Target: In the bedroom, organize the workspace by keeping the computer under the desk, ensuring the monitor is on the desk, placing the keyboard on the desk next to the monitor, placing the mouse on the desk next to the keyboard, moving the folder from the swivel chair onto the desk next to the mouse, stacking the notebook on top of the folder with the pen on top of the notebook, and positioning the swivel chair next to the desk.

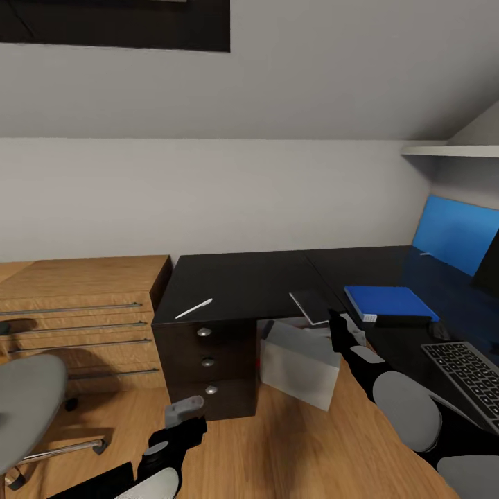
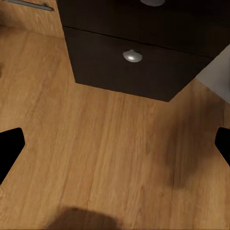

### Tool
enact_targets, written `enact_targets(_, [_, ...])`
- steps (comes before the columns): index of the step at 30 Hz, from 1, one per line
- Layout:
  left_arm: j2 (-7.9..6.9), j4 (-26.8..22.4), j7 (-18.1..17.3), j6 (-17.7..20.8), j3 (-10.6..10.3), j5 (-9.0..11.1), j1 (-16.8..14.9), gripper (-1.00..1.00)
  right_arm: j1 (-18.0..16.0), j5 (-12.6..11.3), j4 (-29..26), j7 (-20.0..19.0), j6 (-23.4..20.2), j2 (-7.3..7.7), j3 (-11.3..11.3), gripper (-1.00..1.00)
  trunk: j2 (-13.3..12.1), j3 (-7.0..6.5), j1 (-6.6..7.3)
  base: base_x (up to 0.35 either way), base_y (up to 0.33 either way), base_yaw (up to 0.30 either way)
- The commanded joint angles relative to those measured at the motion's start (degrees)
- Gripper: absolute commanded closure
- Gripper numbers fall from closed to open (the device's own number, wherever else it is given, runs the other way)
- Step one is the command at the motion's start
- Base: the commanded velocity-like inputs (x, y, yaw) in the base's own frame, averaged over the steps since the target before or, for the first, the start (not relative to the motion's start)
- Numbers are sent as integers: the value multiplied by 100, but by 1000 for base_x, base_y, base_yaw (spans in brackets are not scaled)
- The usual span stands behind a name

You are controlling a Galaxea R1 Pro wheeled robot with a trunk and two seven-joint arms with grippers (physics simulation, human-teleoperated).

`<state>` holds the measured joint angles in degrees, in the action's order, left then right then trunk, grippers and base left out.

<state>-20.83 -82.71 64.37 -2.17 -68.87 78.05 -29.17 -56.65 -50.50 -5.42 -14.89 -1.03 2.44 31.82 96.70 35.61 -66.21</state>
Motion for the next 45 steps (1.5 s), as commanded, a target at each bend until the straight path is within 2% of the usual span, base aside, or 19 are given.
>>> enact_targets(1, [-10, 18, 38, -12, 1, 21, -10, -100, -4, -56, 8, -23, -11, 2, -7, -100, 3, 6, 0, 0, 0, 0])
enact_targets(12, [-47, 205, 105, 29, 9, 14, -10, -100, -4, -56, 7, -21, -11, 6, -6, -100, 3, 6, 0, 0, 0, 0])
enact_targets(19, [-52, 286, 105, 24, -207, 0, -10, -100, -4, -56, 6, -23, -20, 22, -8, -100, 3, 6, 0, 20, 0, 0])
enact_targets(26, [-48, 296, 103, 19, -462, -28, -10, -100, -4, -56, 11, -17, -27, 47, -9, -100, 3, 6, 0, 209, 0, 0])
enact_targets(38, [-52, 122, 147, -61, -542, -50, -10, -100, -4, -56, 16, -10, -20, 54, -9, -100, 3, 6, 0, 92, 0, 0])
enact_targets(45, [-52, -9, 155, -190, -547, -53, -10, -100, -4, -56, 16, 21, -20, 55, -9, -100, 284, 131, -153, 8, 0, 0])
